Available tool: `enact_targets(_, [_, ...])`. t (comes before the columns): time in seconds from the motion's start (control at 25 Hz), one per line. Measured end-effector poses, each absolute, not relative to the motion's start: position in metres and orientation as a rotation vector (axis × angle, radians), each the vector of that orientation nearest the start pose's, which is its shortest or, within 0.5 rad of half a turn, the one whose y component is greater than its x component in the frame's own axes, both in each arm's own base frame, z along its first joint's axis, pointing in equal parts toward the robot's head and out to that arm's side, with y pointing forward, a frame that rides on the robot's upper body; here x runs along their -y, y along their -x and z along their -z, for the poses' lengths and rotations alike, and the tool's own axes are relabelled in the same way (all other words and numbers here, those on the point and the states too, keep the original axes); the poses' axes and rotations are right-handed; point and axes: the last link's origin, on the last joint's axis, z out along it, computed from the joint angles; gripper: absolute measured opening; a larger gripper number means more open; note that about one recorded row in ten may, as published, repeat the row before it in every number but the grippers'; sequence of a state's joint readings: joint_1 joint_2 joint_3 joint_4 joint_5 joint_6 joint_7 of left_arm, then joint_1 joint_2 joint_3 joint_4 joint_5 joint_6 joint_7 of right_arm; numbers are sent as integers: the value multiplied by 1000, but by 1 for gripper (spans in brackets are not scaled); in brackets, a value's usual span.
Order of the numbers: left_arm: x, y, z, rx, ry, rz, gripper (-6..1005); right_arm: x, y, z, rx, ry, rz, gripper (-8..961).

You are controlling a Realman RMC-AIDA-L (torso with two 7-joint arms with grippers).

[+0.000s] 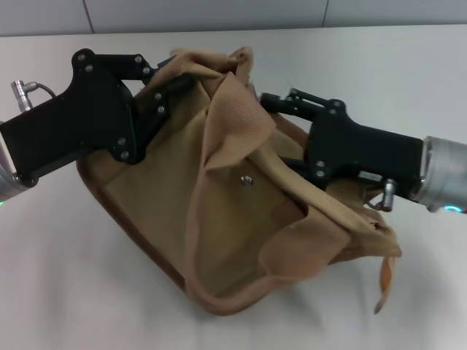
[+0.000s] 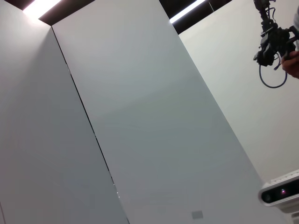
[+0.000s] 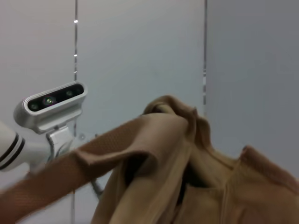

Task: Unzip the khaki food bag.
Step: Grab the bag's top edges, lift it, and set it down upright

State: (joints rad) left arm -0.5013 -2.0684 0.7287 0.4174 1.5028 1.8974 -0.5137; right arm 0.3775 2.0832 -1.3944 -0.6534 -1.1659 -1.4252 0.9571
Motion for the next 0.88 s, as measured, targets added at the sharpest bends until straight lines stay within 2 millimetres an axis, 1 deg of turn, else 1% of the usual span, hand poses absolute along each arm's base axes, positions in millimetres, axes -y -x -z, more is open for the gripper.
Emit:
enact_targets(0.04, [-295, 222, -18, -406, 2275, 1254, 77, -300, -216, 36, -157, 2548, -1106, 822])
enact_targets(0.08, [-295, 222, -19, -407, 2273, 1255, 77, -300, -216, 36, -157, 2548, -1106, 822])
enact_targets(0.12, [-295, 222, -19, -407, 2273, 1255, 77, -298, -220, 30, -165, 2508, -1124, 822])
enact_targets(0.24, [-295, 222, -19, -409, 2272, 1255, 77, -290, -230, 10, -154, 2403, -1197, 822])
enact_targets(0.32, [-295, 222, -19, -409, 2272, 1256, 77, -288, -232, 6, -139, 2402, -1204, 822])
enact_targets(0.4, [-295, 222, -19, -410, 2272, 1257, 77, -284, -234, 5, -112, 2434, -1188, 822])
enact_targets(0.44, [-296, 221, -19, -412, 2271, 1258, 77, -282, -235, 8, -71, 2479, -1147, 822])
enact_targets(0.48, [-296, 221, -19, -412, 2271, 1258, 77, -282, -235, 8, -71, 2479, -1147, 822])
enact_targets(0.6, [-297, 219, -18, -417, 2271, 1262, 77, -279, -235, 14, 8, 2500, -1100, 822])
enact_targets(0.88, [-297, 218, -18, -422, 2269, 1268, 77, -287, -228, 19, 84, 2482, -1082, 822])
